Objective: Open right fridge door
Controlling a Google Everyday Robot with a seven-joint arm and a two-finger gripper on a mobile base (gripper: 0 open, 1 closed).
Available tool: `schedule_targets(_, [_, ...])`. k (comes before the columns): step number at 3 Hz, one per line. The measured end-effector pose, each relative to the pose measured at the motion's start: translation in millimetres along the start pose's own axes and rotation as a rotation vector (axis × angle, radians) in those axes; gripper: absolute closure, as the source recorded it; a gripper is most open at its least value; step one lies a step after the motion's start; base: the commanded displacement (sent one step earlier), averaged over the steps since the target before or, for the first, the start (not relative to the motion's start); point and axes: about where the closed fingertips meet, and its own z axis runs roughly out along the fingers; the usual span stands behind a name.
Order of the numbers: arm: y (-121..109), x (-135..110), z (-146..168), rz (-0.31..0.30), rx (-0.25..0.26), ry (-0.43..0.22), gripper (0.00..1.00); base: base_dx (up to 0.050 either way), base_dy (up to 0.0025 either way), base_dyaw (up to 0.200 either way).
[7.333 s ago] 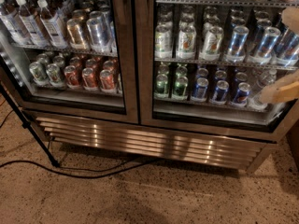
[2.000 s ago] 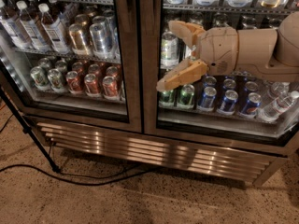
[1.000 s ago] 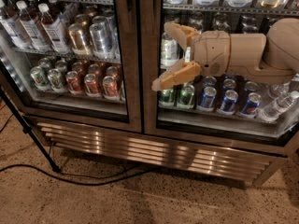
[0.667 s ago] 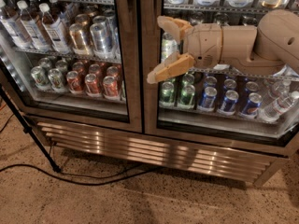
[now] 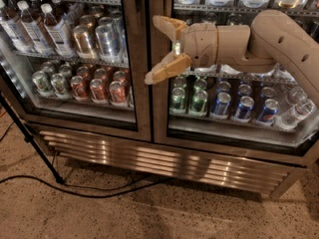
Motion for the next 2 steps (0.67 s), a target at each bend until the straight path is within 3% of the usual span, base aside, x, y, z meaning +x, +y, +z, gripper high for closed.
schedule_targets(2, [-20.6,-10.9,3.9,-0.032,-0.025,0.028,0.0,0.0,0.0,0.0])
